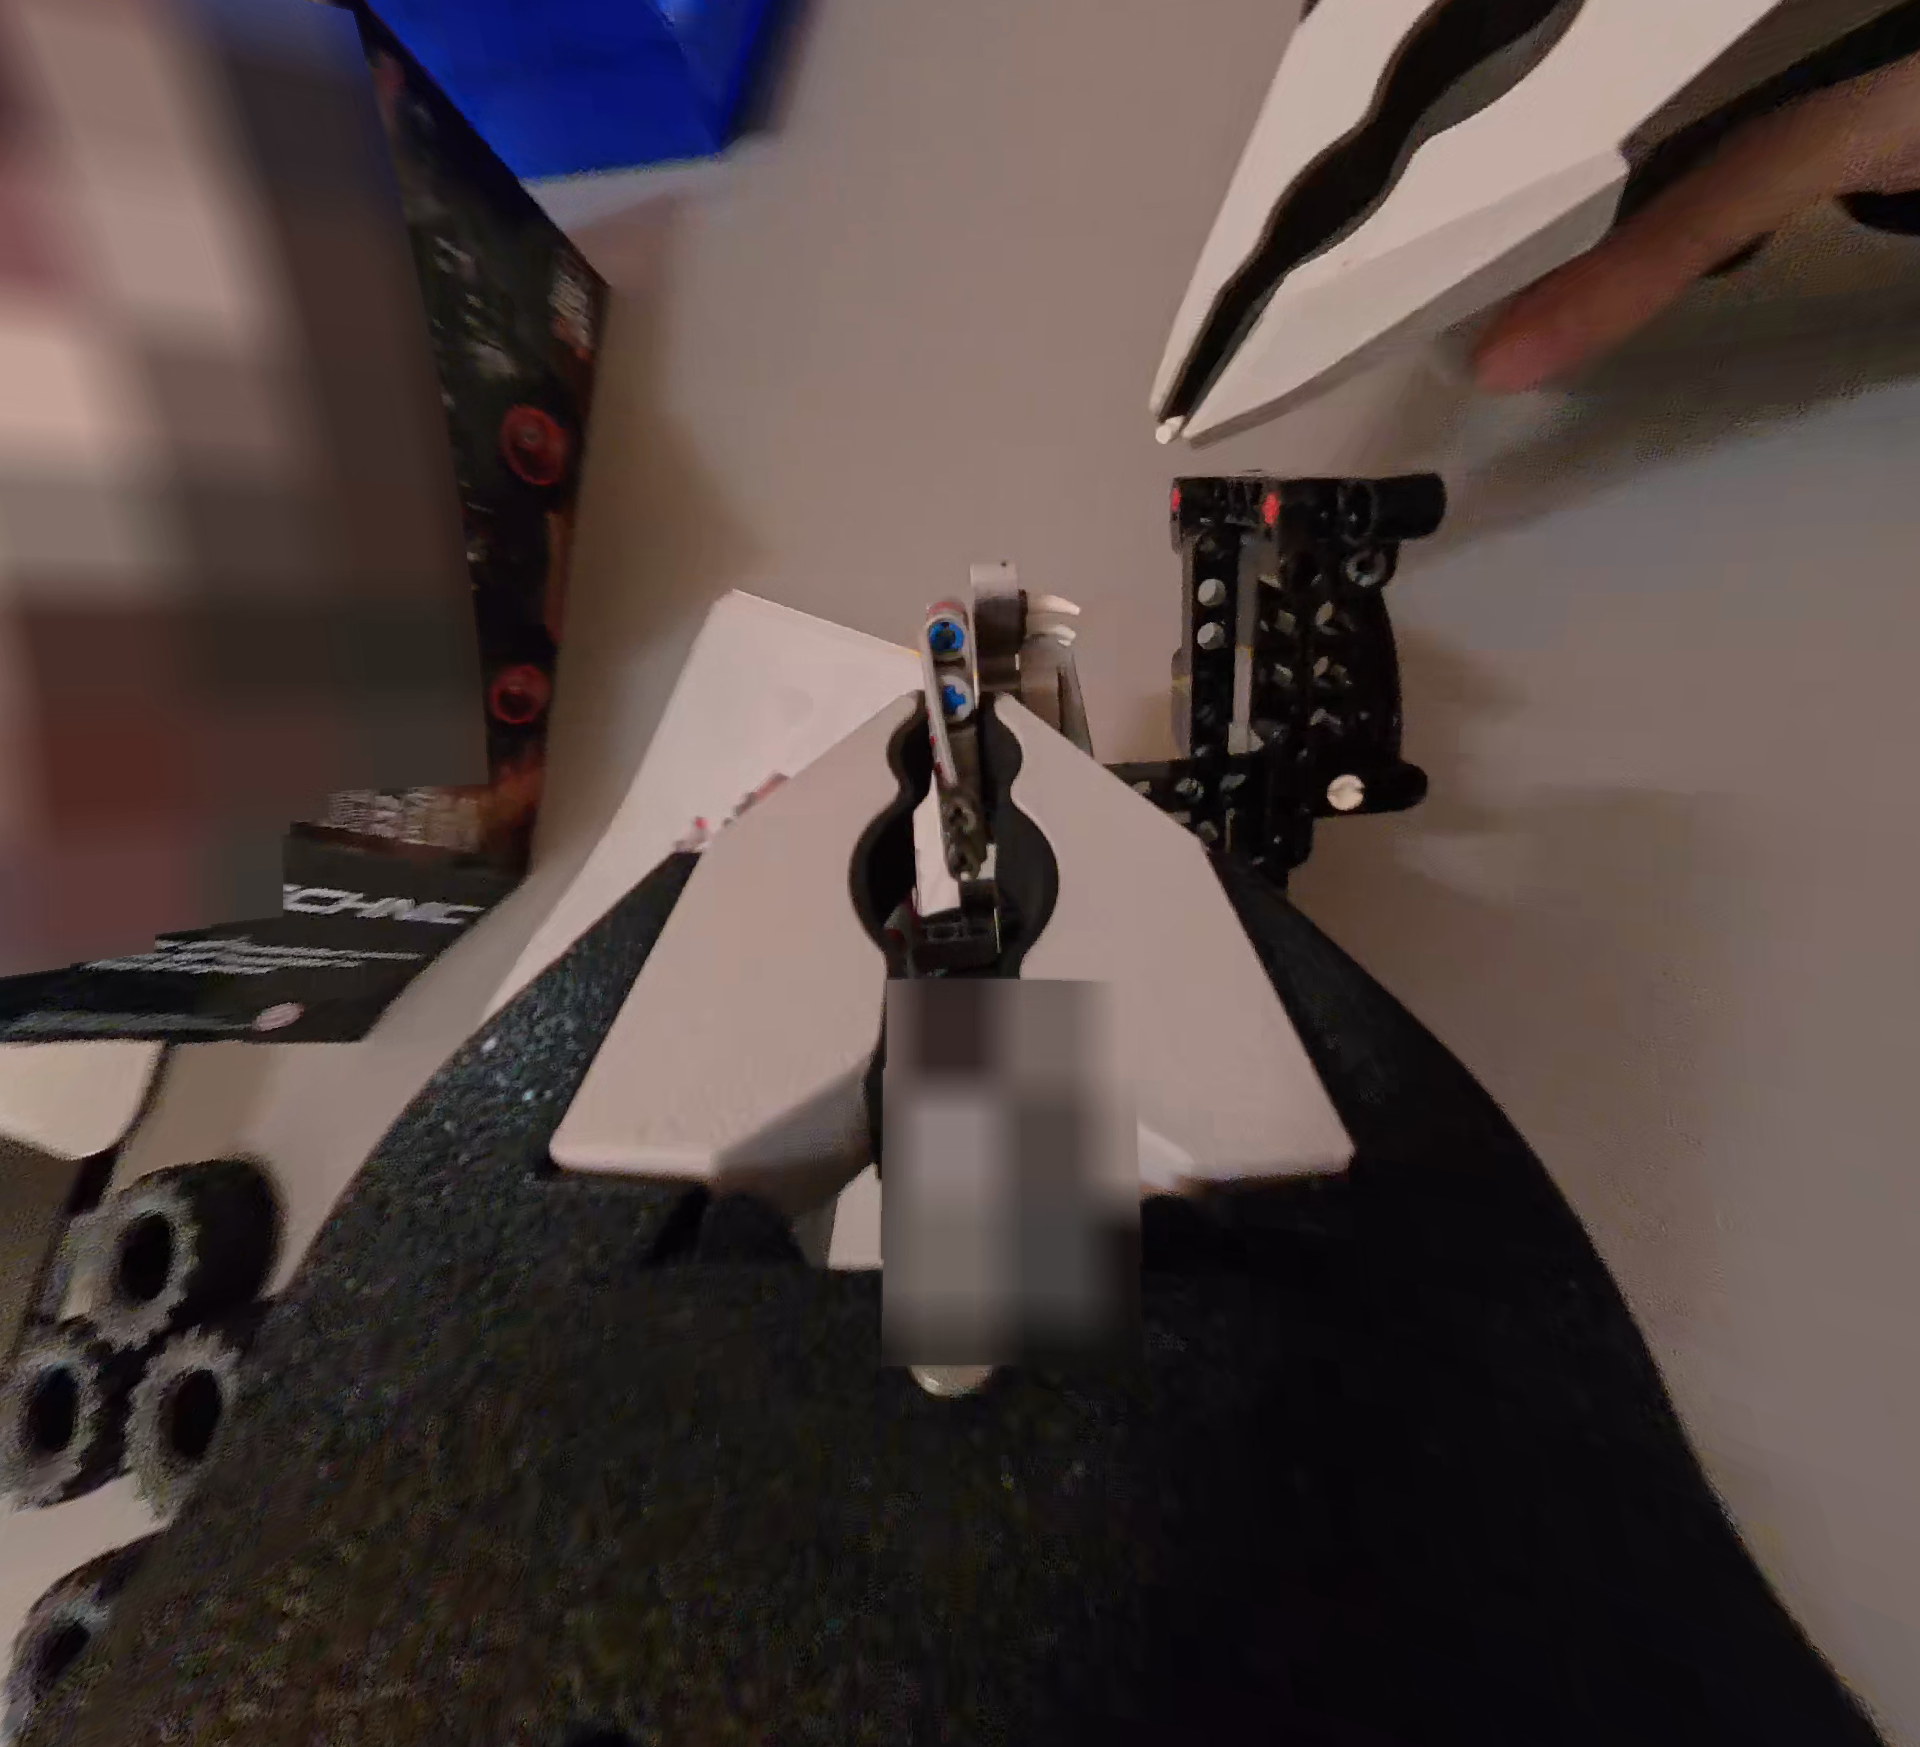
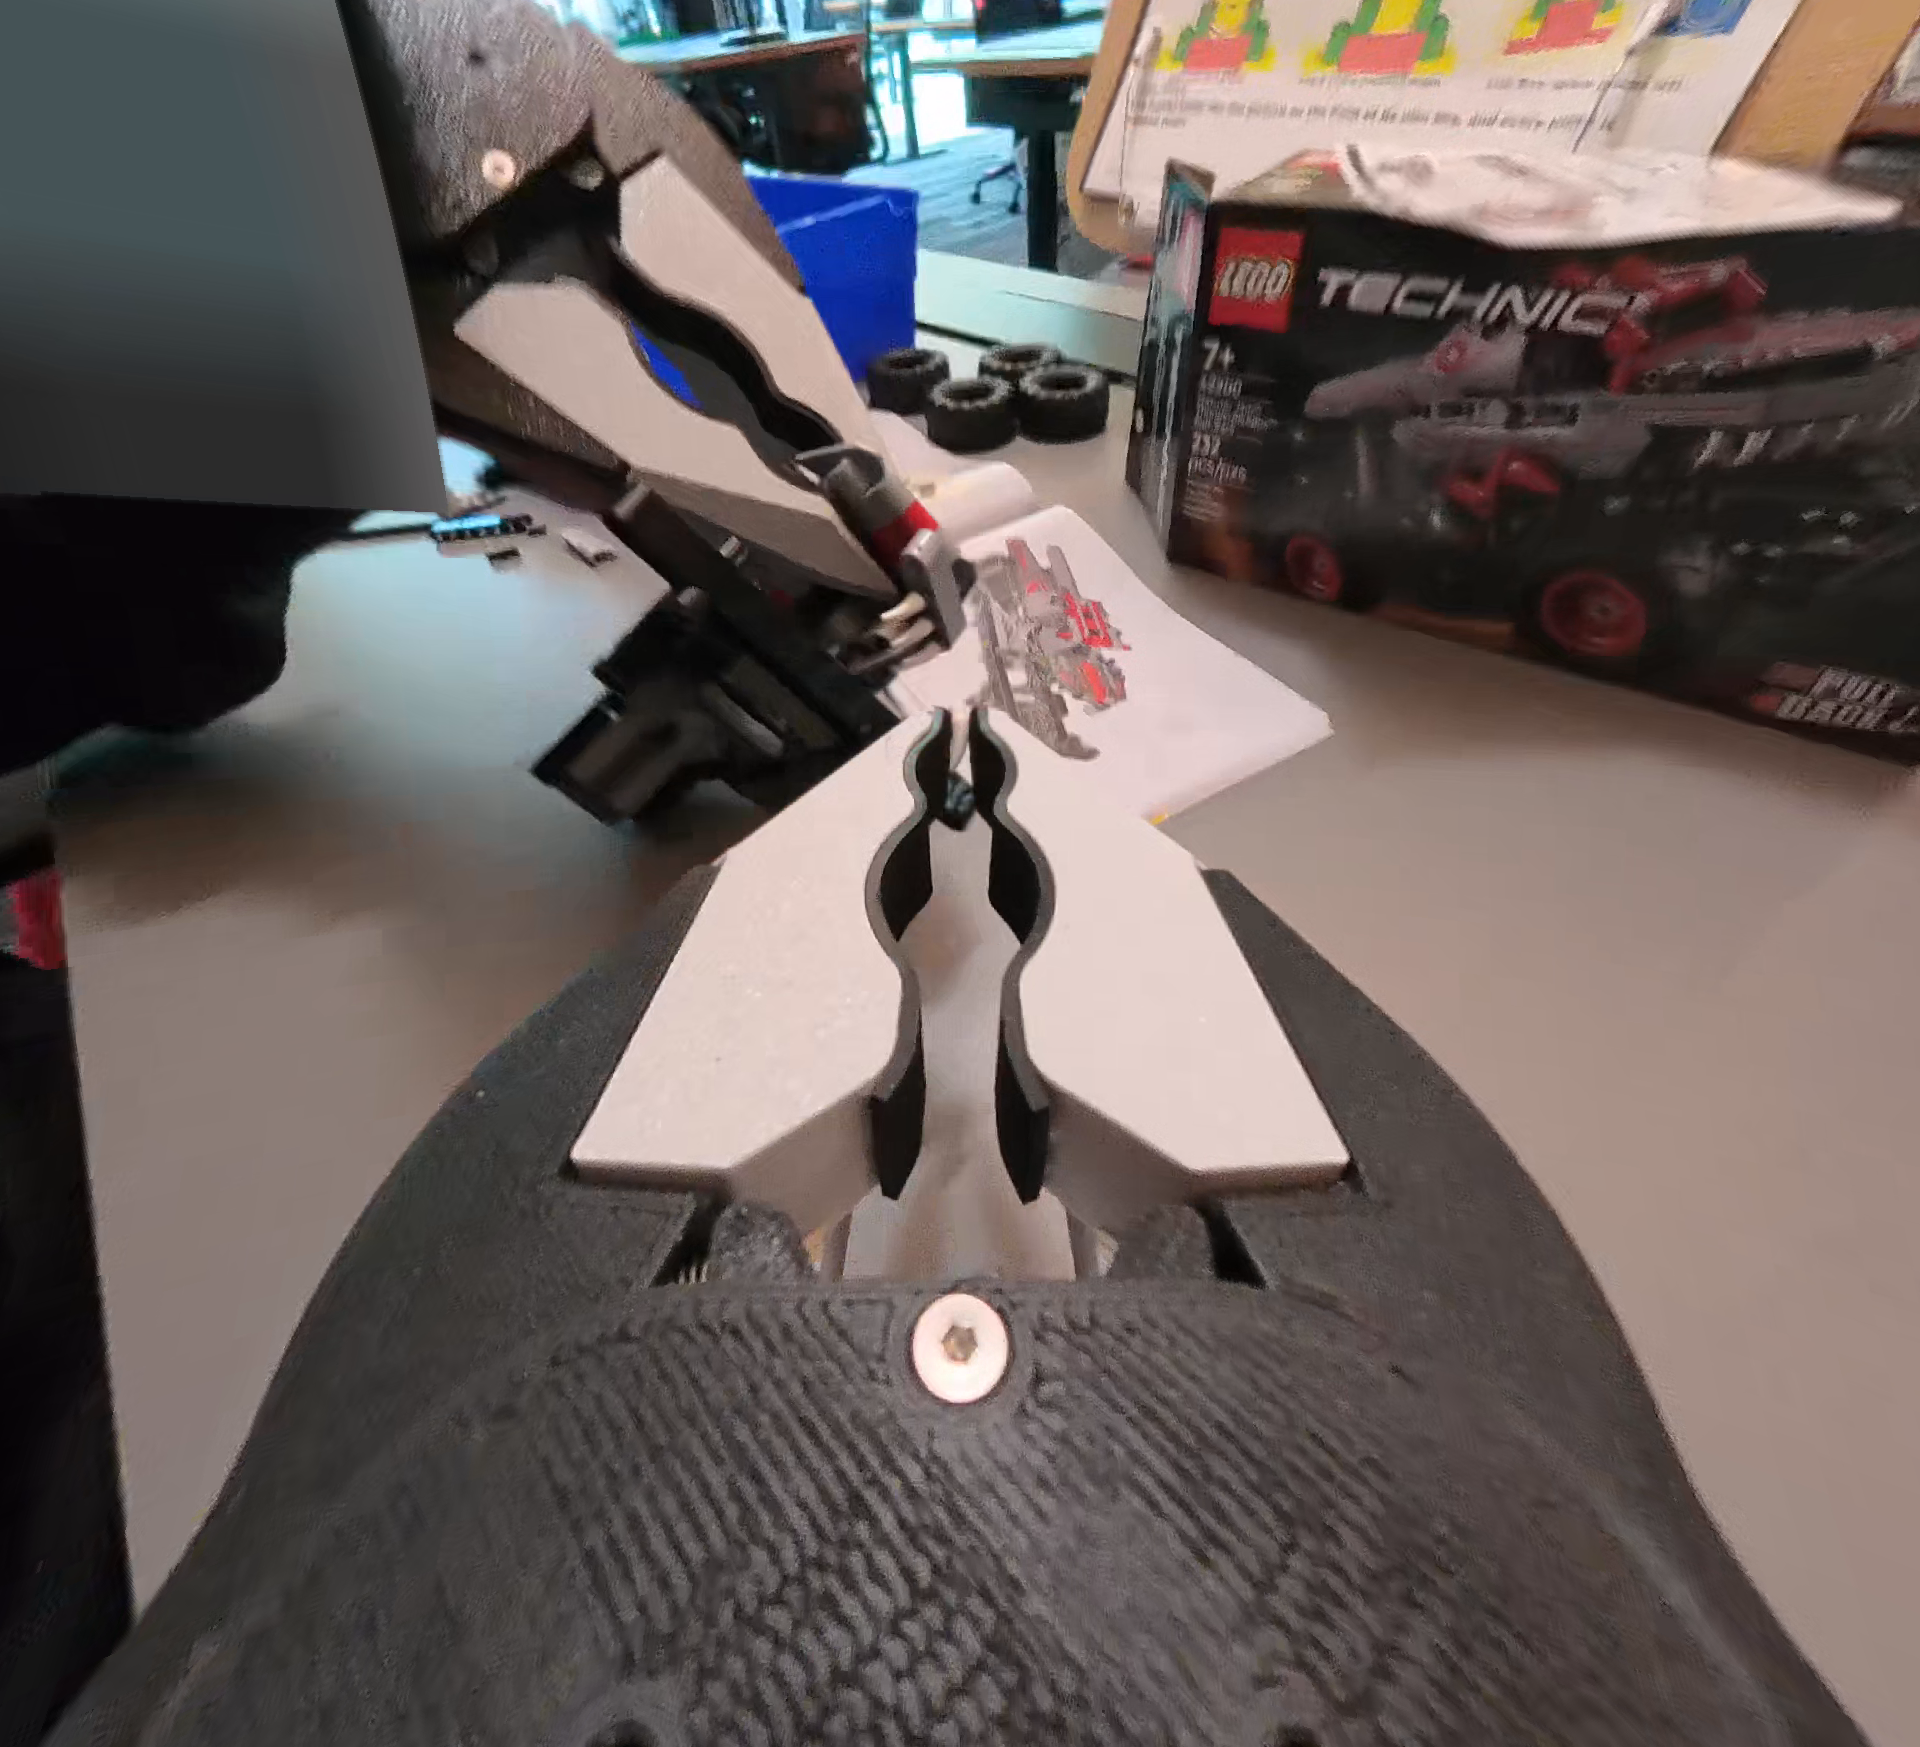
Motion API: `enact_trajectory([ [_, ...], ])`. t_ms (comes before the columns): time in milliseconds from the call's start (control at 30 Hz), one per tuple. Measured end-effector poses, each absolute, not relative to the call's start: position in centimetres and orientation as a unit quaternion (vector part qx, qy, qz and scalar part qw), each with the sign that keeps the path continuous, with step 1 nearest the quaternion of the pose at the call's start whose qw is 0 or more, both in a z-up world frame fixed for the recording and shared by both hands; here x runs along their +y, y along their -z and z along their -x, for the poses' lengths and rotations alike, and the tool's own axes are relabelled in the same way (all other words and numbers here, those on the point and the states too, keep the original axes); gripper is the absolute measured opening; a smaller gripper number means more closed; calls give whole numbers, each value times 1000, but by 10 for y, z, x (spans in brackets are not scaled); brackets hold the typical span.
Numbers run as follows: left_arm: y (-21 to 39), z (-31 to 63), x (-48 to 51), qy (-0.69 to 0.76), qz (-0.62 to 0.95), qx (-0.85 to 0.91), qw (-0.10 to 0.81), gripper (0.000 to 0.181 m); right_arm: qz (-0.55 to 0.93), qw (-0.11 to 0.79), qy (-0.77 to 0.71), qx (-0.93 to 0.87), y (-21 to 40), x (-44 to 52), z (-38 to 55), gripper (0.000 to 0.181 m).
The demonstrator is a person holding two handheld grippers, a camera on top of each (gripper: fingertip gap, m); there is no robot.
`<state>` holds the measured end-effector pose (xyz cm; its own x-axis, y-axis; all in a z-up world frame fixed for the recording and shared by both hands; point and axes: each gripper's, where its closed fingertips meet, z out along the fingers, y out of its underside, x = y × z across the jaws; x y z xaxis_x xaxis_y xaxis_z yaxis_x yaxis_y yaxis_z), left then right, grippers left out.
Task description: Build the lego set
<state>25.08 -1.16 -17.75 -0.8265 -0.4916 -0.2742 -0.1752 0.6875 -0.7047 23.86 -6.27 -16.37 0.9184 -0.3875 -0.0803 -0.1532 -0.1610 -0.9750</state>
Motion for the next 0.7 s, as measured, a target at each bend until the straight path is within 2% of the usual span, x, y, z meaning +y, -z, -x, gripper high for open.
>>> enact_trajectory([
  [233,137,-242,-13,375,177,791,449,5,742,641,122,156,107,-48,-219,1],
  [400,122,-228,-7,347,151,719,582,5,775,597,173,115,110,-36,-207,1],
  [533,119,-218,-8,322,122,680,648,4,783,592,160,101,112,-28,-197,1],
  [700,121,-208,-7,320,113,655,676,5,788,586,163,95,120,-20,-191,1],
])
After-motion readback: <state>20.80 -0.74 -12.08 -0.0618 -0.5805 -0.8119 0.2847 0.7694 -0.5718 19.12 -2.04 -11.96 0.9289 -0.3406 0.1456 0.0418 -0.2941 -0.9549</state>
